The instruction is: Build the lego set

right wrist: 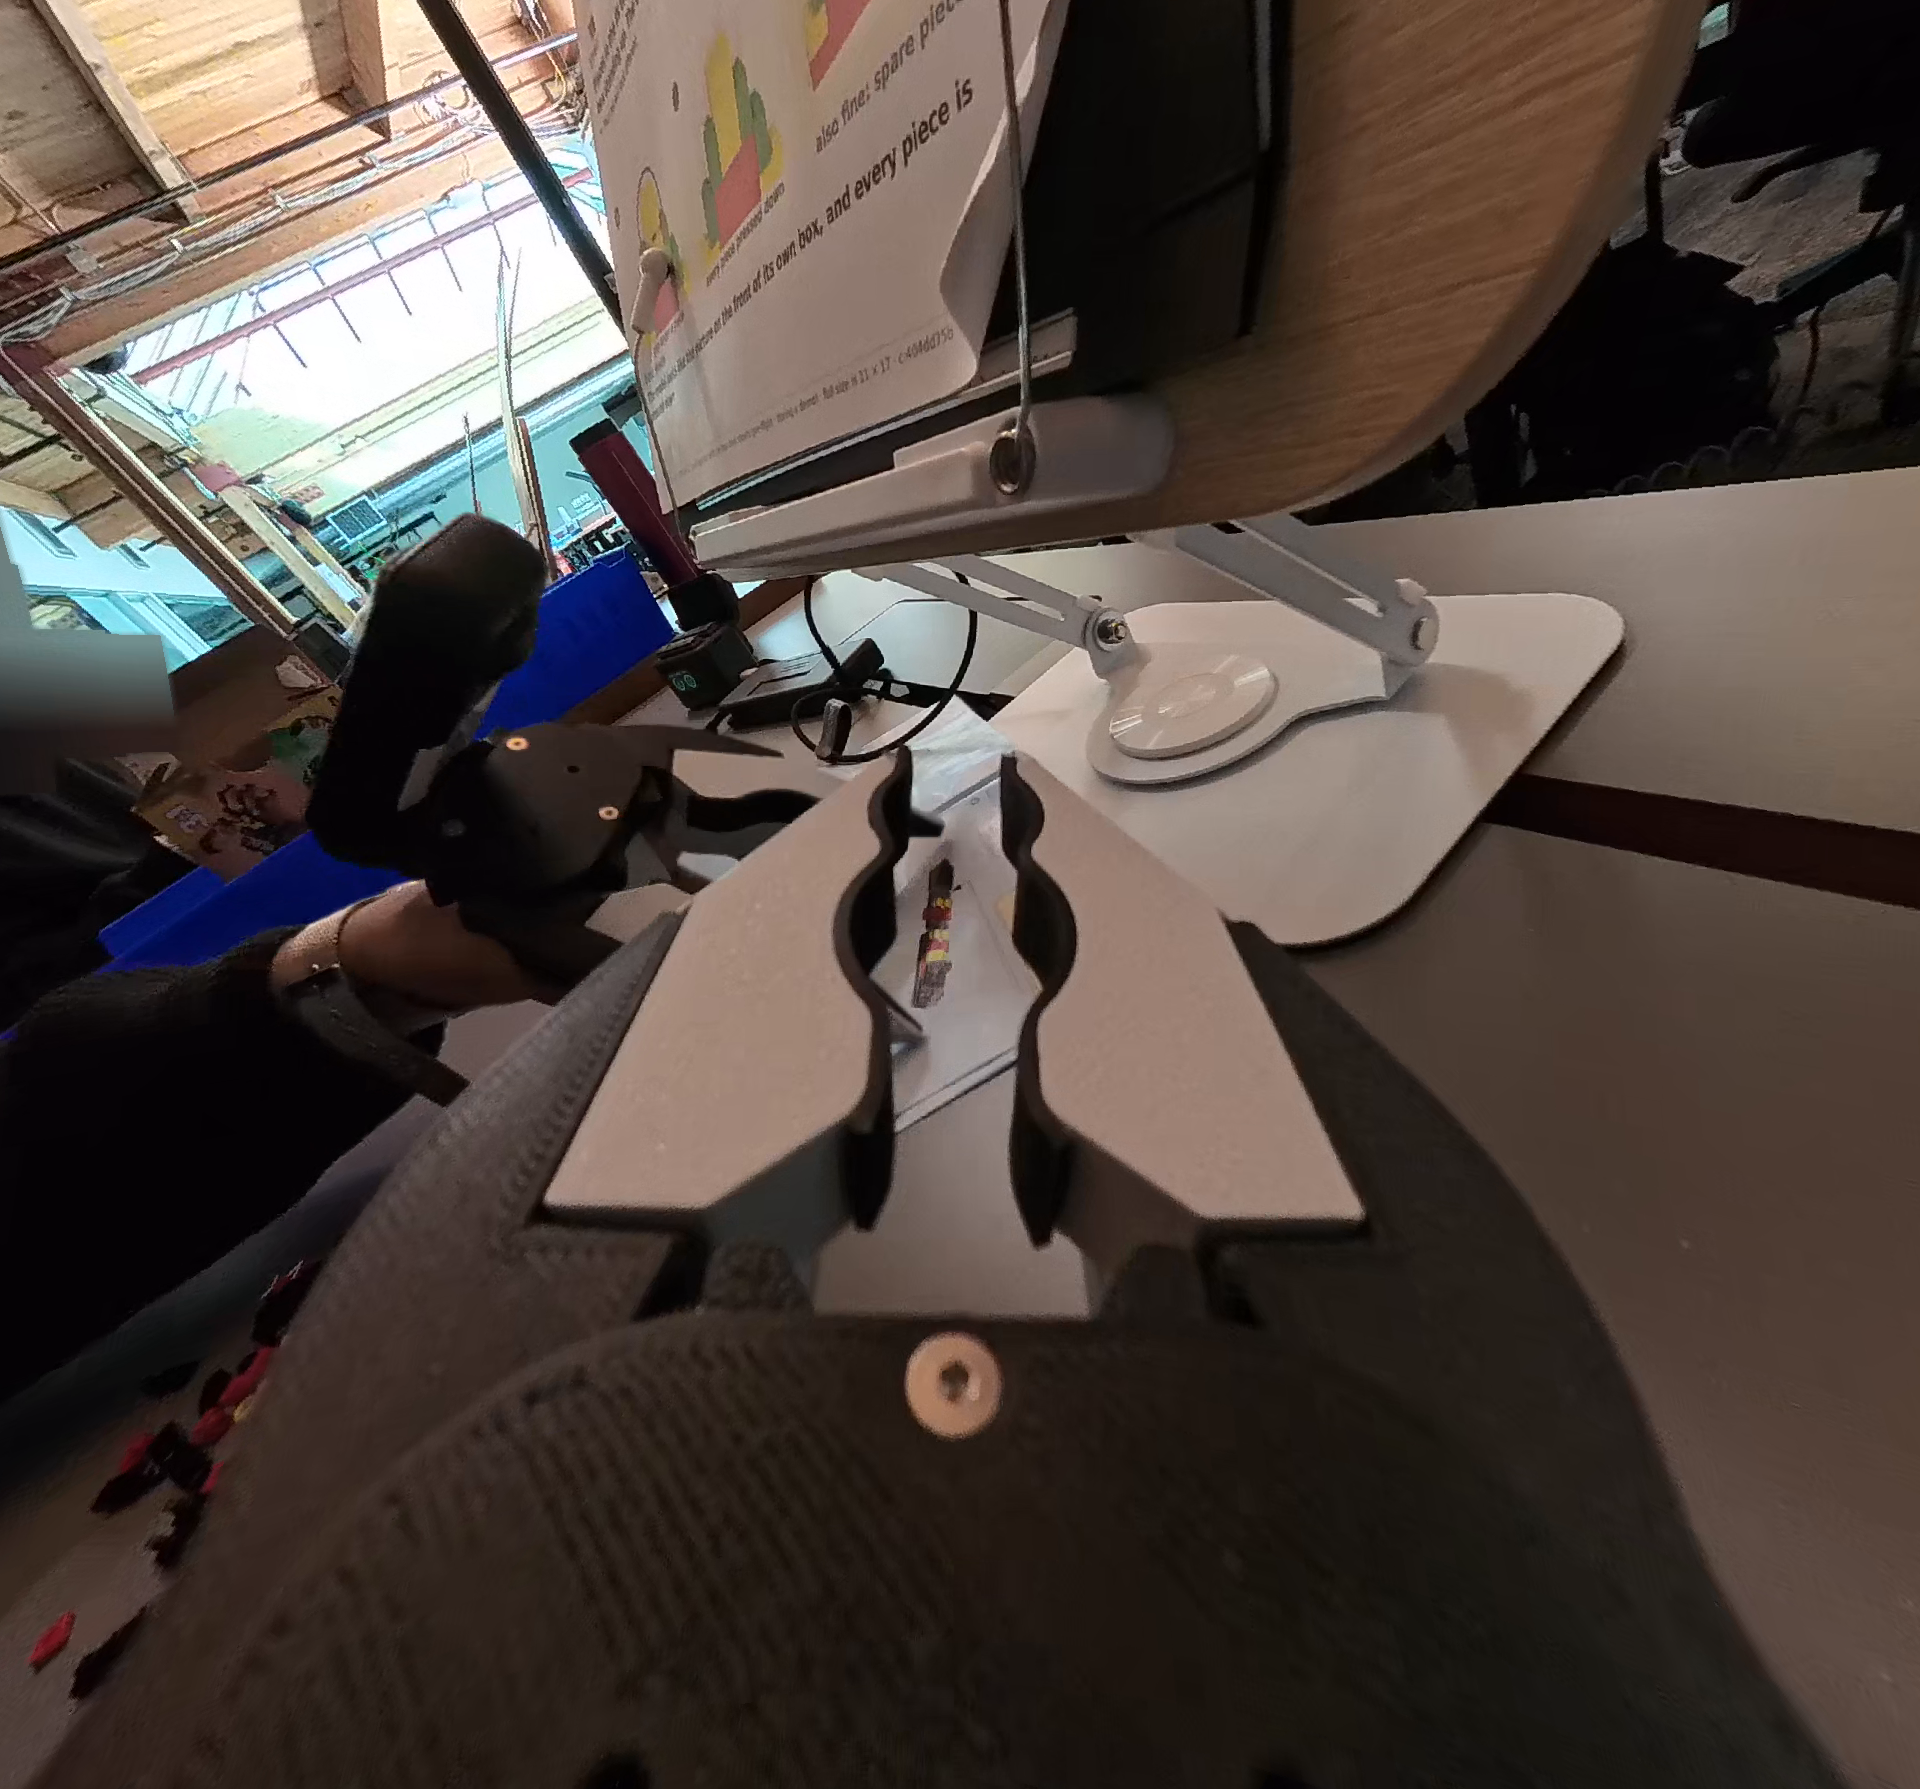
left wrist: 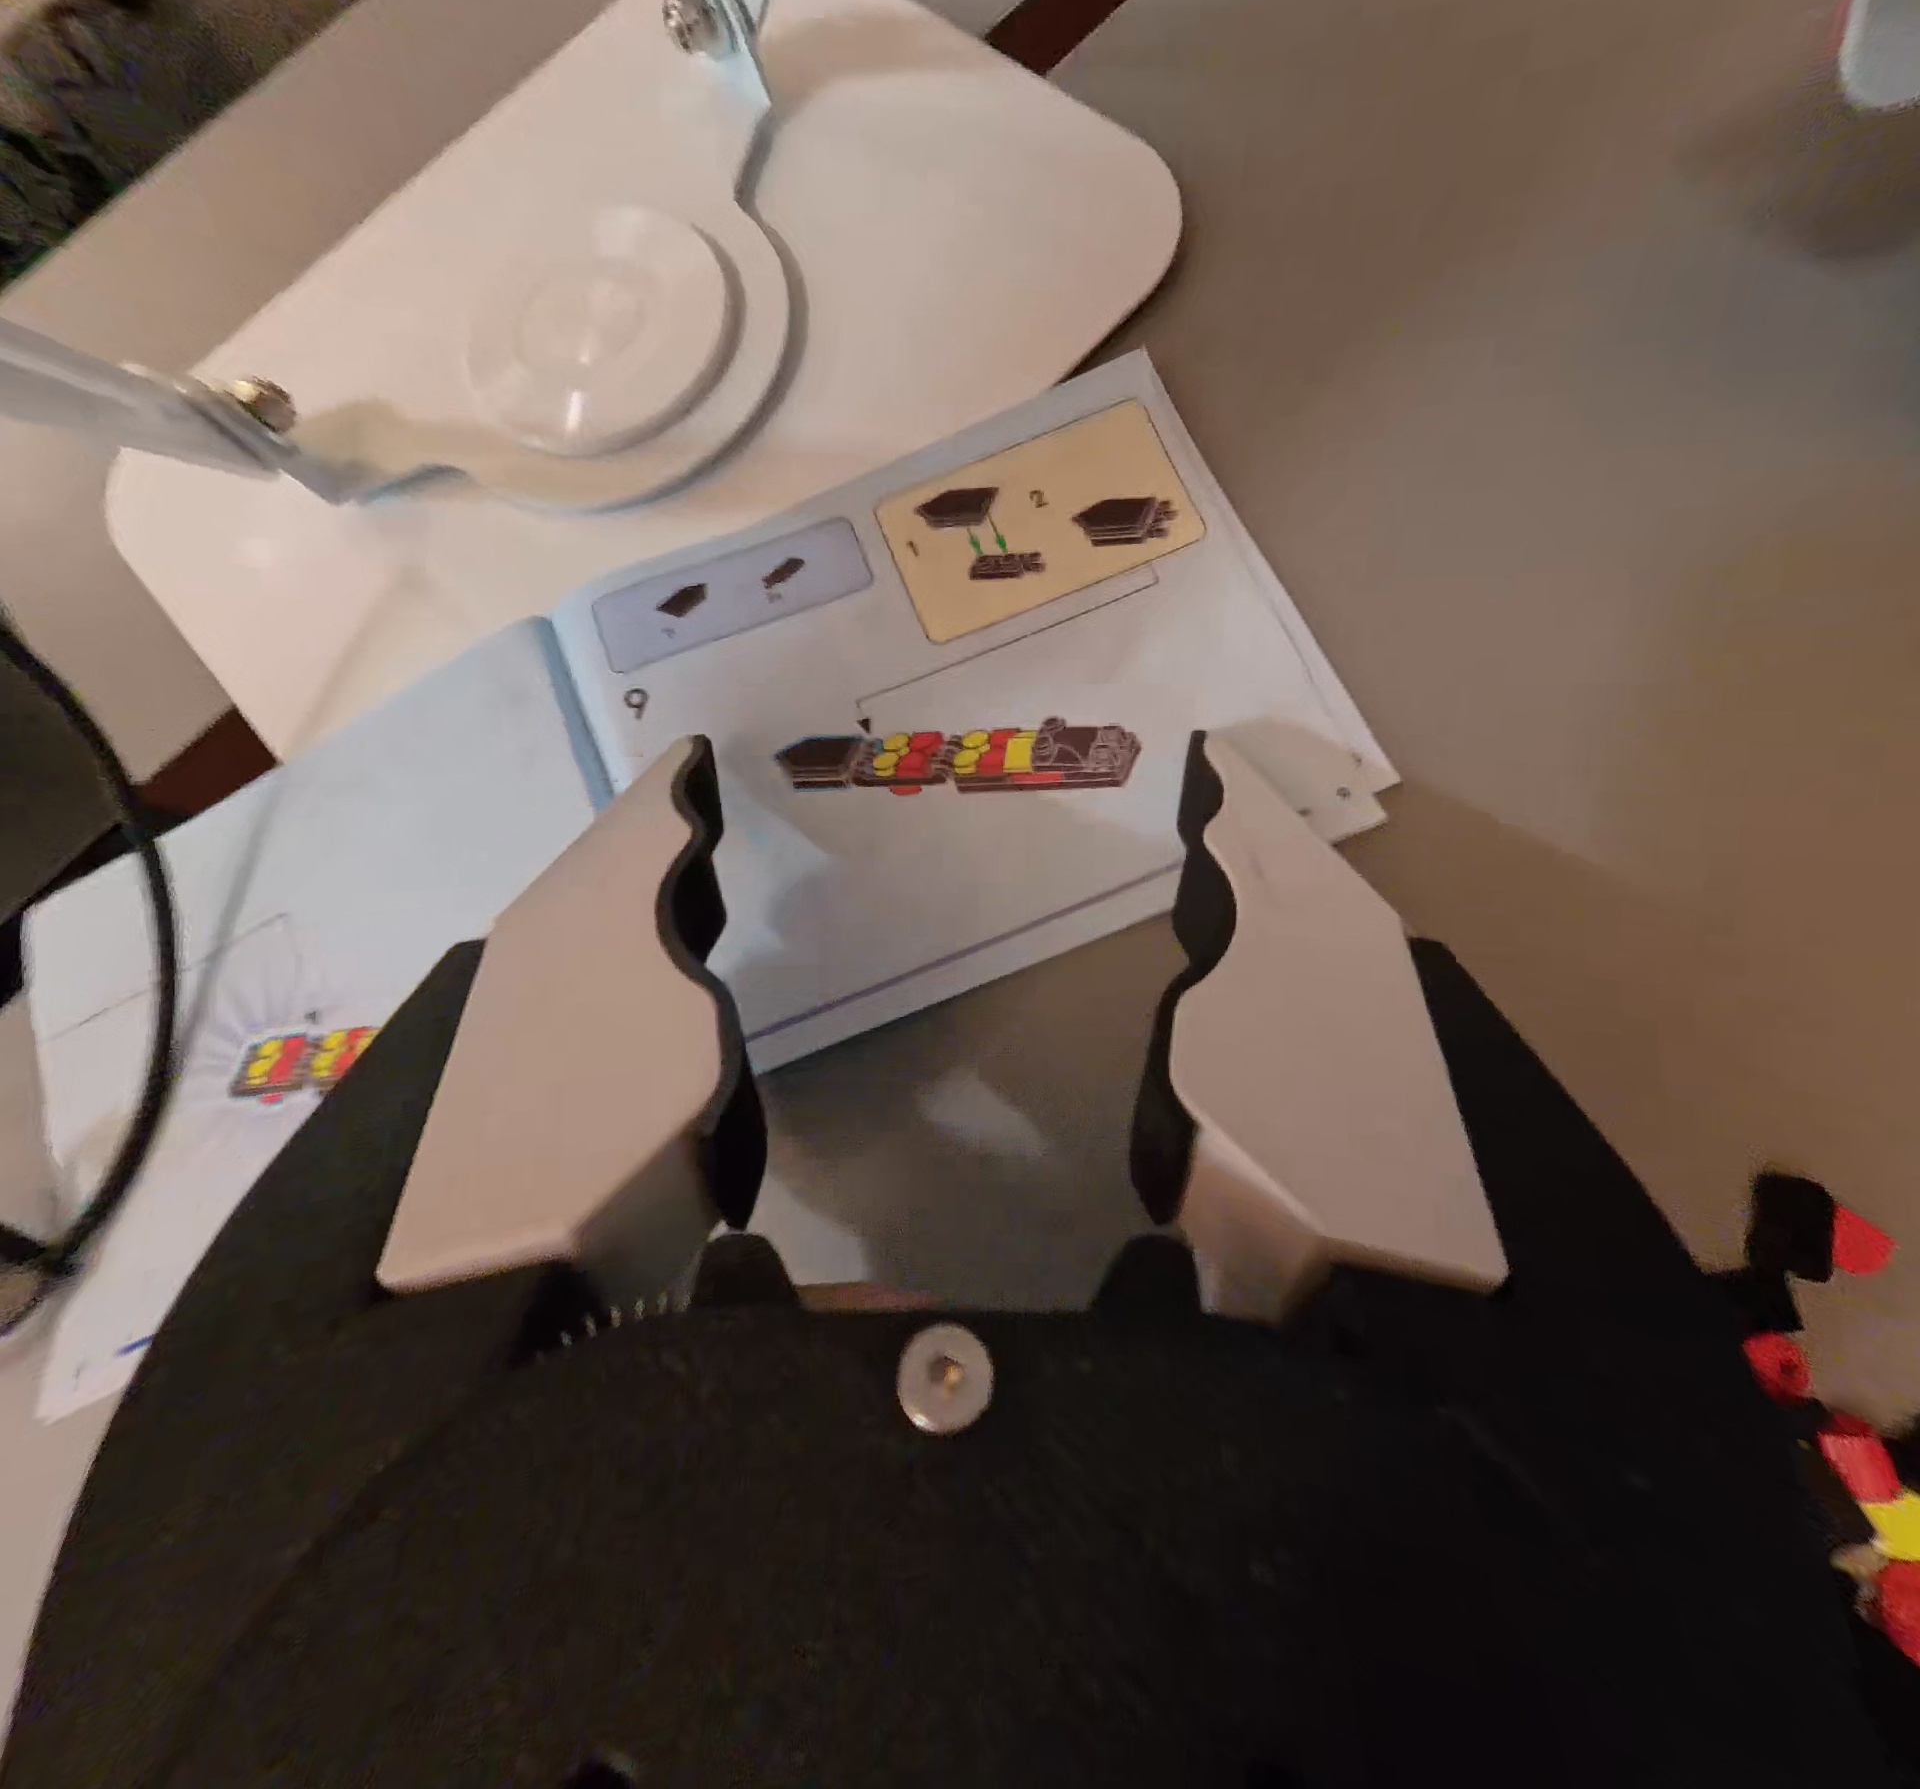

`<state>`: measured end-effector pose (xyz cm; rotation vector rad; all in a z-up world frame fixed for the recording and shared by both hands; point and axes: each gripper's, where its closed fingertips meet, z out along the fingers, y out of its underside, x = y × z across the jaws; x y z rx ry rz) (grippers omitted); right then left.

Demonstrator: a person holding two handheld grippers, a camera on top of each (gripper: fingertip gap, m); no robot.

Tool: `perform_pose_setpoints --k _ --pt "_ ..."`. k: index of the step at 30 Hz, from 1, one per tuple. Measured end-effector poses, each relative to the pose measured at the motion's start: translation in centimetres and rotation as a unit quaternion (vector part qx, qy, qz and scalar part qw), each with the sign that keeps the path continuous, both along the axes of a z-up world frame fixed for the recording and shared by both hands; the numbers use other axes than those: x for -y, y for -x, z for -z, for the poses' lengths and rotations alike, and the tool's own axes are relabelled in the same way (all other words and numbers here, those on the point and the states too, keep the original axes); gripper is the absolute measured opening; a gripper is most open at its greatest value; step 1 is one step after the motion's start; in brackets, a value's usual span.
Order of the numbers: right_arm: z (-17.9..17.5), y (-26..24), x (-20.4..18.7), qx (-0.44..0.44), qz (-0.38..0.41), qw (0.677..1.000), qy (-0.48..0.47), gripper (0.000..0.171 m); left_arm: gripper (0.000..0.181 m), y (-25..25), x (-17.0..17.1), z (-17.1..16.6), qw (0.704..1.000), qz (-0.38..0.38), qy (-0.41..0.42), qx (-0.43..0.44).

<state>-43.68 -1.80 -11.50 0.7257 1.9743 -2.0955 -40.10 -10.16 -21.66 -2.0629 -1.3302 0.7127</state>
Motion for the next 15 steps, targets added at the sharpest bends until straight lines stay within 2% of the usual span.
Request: perform_pose_setpoints --k 1,8,11,12,15 --pt "0.0 0.0 0.0 0.0 0.0 1.0 0.0 0.016 0.089 -0.1 -0.3 0.3 1.0 0.002 -0.013 0.009" --pt "0.1 0.0 0.1 0.001 -0.002 1.0 -0.002 0.016 0.086 -0.3 -0.4 0.6 0.998 -0.016 -0.044 0.038" --pt "0.0 0.0 0.1 0.0 -0.001 1.0 -0.001 0.015 0.063 -0.2 0.0 0.5 0.998 -0.033 -0.044 0.039" --pt "0.0 0.0 0.1 0.0 -0.001 1.0 0.0 0.015 0.039 -0.1 0.4 0.4 0.998 -0.037 -0.039 0.032" --pt "0.0 0.0 0.0 0.0 0.0 1.0 0.002 0.015 0.024 0.0 0.7 0.4 0.999 -0.038 -0.031 0.021"
